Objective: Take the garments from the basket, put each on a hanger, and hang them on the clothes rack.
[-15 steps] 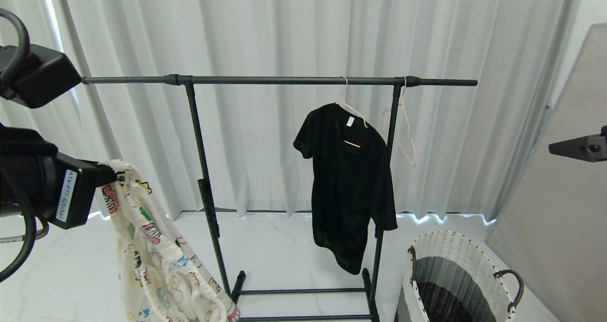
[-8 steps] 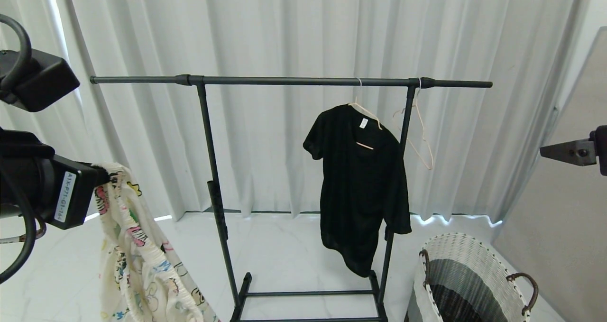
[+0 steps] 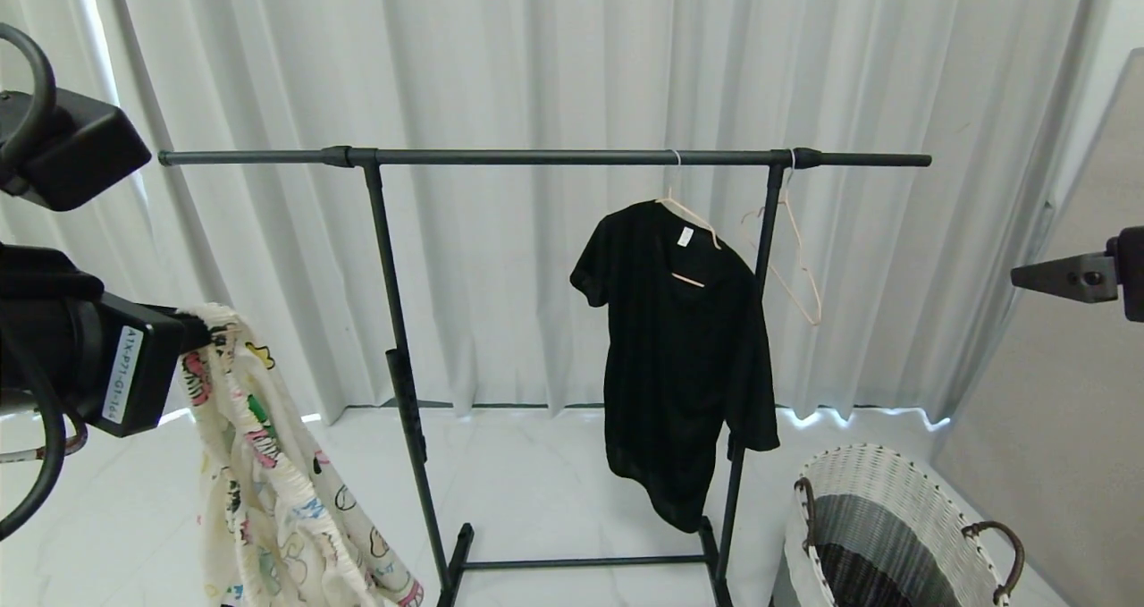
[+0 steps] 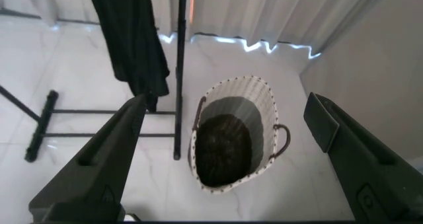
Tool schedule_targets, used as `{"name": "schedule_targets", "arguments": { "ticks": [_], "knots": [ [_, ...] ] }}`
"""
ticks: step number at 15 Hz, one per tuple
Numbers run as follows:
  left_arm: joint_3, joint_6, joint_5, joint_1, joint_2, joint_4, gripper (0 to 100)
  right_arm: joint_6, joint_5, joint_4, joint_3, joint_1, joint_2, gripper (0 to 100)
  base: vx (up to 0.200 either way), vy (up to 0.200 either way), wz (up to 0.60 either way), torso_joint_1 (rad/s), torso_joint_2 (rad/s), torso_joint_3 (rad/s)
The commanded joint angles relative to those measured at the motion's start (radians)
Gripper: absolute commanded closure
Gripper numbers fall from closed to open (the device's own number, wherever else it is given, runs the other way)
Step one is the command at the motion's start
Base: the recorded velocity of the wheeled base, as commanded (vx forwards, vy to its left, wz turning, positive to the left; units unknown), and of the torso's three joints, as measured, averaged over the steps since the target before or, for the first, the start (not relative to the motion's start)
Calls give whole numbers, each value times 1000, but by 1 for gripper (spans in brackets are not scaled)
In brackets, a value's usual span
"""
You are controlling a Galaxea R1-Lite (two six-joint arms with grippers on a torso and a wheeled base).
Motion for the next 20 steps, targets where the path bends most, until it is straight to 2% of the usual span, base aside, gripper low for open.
{"name": "schedule_targets", "arguments": {
  "ticks": [1, 8, 10, 14, 17, 20],
  "knots": [
    [1, -1, 1, -13, 2, 0, 100, -14, 12, 0, 1, -18, 8, 0, 200, 0, 0, 2, 2, -7],
    [0, -2, 1, -46, 6, -1, 100, -34, 67, -9, 16, -78, 37, 0, 200, 0, 0, 4, 2, 1],
    [-2, -1, 1, -54, 8, -1, 100, -39, 116, -68, 52, -117, 54, 0, 200, 0, 0, 2, 2, 5],
    [-3, -1, 1, -59, 9, -1, 100, -39, 129, -192, 90, -163, 127, 0, 200, 0, 0, 5, 5, 0],
    [-2, -2, 1, -59, 8, -1, 100, -39, 162, -238, 90, -177, 209, 0, 200, 0, 0, 5, 4, 2],
    [1, -2, 1, -59, 2, -10, 100, -40, 207, -289, 87, -199, 295, 0, 0, 0, 0, 0, 0, 0]
  ]
}}
